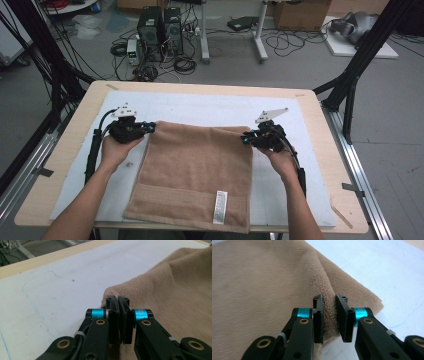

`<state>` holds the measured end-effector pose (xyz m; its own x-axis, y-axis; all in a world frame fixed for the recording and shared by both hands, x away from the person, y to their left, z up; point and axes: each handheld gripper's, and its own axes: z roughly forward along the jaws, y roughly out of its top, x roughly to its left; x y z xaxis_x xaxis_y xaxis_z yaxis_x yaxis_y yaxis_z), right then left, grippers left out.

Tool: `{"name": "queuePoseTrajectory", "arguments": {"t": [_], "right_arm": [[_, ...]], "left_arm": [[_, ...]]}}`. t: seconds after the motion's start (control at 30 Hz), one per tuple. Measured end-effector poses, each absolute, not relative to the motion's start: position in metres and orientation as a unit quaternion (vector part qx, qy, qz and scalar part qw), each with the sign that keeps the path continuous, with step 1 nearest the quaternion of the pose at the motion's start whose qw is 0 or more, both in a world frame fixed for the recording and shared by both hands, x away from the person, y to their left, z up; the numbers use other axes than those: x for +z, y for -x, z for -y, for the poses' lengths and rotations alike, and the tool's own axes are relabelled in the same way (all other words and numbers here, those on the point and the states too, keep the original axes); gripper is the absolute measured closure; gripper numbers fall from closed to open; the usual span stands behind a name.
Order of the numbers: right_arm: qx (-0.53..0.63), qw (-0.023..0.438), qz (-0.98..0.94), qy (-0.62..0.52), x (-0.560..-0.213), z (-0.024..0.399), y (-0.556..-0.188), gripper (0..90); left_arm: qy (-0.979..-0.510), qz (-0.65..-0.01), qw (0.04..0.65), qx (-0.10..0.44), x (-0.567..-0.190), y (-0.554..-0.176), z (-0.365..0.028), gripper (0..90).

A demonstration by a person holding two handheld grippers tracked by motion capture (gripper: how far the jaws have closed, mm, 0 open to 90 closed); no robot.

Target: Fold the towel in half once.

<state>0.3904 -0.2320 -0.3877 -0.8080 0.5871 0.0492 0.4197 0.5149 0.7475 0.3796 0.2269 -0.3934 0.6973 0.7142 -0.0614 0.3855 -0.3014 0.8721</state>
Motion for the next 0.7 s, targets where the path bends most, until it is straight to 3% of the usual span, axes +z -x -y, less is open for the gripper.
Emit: {"name": "queuePoseTrajectory", "arguments": {"t": [0.17,0.33,0.57,0.7], "right_arm": [[0.382,0.091,-0.878,-0.274,-0.398,0.235,-0.365,66.9],[0.392,0.089,-0.874,-0.275,-0.400,0.249,-0.355,59.9],[0.422,0.101,-0.860,-0.267,-0.385,0.236,-0.370,55.7],[0.416,0.097,-0.861,-0.275,-0.390,0.221,-0.384,58.1]], "left_arm": [[-0.826,-0.318,0.445,0.138,-0.416,-0.338,-0.233,83.8],[-0.849,-0.297,0.416,0.133,-0.425,-0.314,-0.241,72.8],[-0.805,-0.329,0.469,0.156,-0.403,-0.341,-0.242,66.2],[-0.791,-0.344,0.481,0.156,-0.401,-0.359,-0.222,68.7]]}}
